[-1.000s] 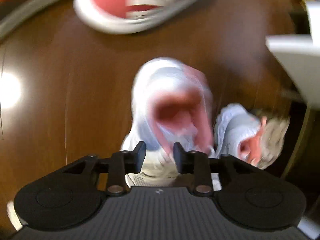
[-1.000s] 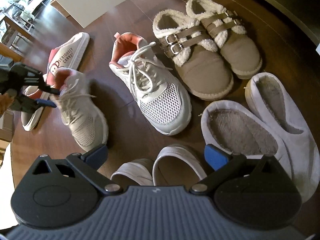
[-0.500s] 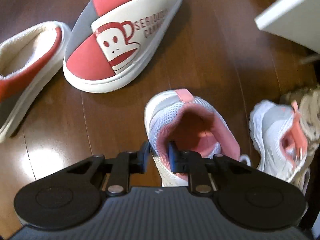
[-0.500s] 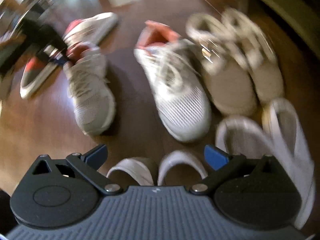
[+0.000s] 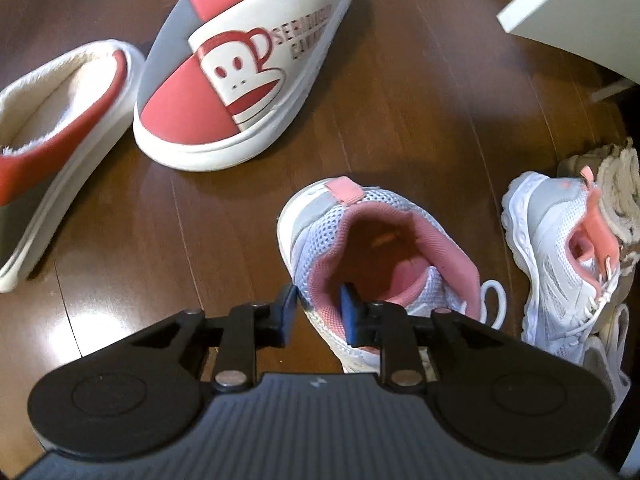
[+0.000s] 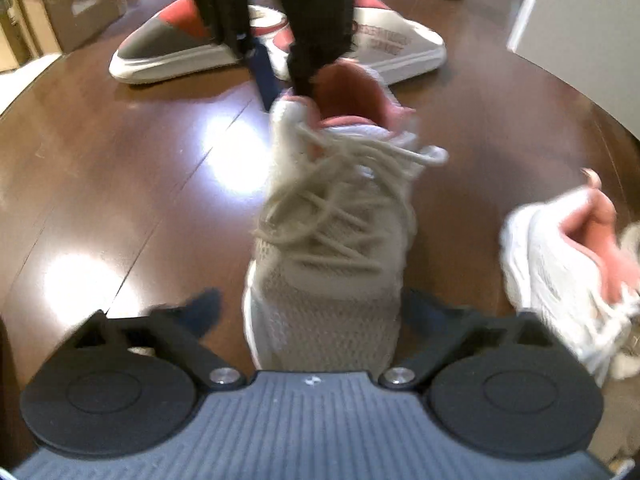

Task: Organize scattered shoes
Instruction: 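Place the second sneaker beside the first while the right gripper steadies the first sneaker, then open both grippers and withdraw them from the paired sneakers, then move both tools toward the red-grey monkey slippers, then grasp a red-grey monkey slipper by its heel with the right gripper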

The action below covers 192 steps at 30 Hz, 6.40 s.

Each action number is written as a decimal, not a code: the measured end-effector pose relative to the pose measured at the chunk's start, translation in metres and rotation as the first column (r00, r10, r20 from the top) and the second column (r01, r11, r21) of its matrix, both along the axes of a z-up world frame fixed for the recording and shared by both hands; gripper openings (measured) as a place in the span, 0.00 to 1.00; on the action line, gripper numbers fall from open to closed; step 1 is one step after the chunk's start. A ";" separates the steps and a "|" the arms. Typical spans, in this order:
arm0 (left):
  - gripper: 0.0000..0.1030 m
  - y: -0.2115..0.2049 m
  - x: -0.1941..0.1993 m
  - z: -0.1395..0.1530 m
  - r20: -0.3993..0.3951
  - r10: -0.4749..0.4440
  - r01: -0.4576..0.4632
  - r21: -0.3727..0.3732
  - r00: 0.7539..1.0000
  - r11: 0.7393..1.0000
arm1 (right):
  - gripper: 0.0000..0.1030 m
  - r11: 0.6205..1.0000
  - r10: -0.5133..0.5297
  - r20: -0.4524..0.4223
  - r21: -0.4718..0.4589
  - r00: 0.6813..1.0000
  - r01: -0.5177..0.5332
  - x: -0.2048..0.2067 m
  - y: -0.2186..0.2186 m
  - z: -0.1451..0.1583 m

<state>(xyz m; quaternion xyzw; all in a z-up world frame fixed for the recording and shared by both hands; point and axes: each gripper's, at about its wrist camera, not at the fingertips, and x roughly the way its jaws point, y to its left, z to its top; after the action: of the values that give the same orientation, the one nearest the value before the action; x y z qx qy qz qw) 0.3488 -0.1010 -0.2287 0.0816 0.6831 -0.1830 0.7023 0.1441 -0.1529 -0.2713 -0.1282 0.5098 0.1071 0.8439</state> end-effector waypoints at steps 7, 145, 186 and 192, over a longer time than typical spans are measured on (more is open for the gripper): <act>0.28 -0.033 -0.022 0.000 0.096 -0.084 0.083 0.008 0.992 0.996 | 0.30 0.987 -0.135 -0.026 0.086 0.990 0.137 -0.016 -0.035 0.019; 0.90 0.141 -0.348 0.325 0.652 0.097 -0.211 0.098 0.752 0.972 | 0.99 0.798 -0.556 -0.068 0.235 0.828 0.555 -0.291 -0.103 0.305; 0.97 0.204 -0.121 0.094 0.577 0.123 -0.277 0.188 0.808 0.942 | 0.11 0.874 -0.420 -0.297 0.122 0.858 0.470 0.248 0.001 0.043; 0.97 0.187 -0.138 0.097 0.537 0.139 -0.244 0.128 0.832 0.961 | 0.12 0.930 -0.295 -0.504 0.041 0.811 0.364 0.123 0.002 0.031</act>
<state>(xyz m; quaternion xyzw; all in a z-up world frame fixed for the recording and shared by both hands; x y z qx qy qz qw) 0.2108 0.0861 -0.1314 0.1262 0.4851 -0.0157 0.8651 0.2670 -0.1507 -0.2402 0.0515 0.7126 0.0223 0.6993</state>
